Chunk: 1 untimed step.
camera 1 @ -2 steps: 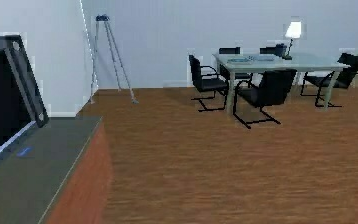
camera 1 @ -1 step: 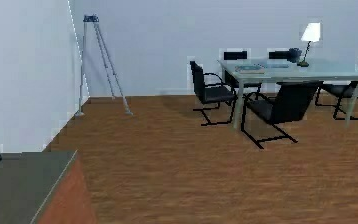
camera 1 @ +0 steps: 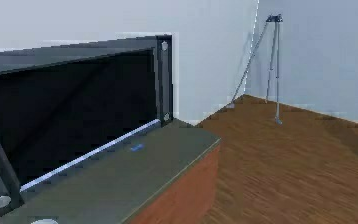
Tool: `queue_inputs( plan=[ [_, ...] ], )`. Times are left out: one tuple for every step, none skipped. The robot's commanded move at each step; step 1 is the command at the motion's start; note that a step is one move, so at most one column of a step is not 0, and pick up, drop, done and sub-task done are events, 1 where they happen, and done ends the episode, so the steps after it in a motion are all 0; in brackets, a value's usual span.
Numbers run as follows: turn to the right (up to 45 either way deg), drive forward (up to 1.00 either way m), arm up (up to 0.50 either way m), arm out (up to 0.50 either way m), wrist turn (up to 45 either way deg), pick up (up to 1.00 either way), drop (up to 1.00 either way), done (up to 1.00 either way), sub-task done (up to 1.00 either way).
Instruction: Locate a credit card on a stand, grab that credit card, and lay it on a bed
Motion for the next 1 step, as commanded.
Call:
queue_inputs(
  plan=[
    [-45.0, 0.00, 0.00, 0.00, 0.0, 0.00, 0.00, 0.00, 0.00]
  ],
)
